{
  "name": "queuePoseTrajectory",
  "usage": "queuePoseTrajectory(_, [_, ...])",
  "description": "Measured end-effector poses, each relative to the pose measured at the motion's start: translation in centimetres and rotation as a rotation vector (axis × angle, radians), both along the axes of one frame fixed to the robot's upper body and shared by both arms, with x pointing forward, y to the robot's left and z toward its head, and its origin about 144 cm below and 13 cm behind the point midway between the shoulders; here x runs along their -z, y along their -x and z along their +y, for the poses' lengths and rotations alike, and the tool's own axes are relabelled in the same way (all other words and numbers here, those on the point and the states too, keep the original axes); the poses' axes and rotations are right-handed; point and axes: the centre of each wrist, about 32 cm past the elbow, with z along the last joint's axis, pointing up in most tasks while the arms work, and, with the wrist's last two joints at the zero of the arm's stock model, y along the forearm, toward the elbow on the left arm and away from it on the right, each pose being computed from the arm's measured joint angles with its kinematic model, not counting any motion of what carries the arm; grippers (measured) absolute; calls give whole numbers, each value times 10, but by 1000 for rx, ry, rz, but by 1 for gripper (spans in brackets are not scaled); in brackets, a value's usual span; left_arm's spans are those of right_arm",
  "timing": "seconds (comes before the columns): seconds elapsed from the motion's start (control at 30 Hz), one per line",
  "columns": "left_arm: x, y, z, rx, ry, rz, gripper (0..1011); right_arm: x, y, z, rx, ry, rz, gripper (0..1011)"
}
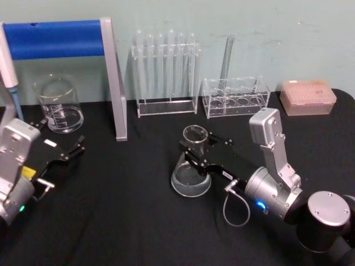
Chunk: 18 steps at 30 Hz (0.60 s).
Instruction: Grasp the erlenmeyer flask with one hand, shake it three times, then place it back.
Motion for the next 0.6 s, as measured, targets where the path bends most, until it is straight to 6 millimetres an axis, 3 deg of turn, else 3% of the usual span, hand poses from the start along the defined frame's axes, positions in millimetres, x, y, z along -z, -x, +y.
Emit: queuePoseTrajectory(0.6, [0,0,0,0,0,0,1001,0,0,0,-1,3,5,449])
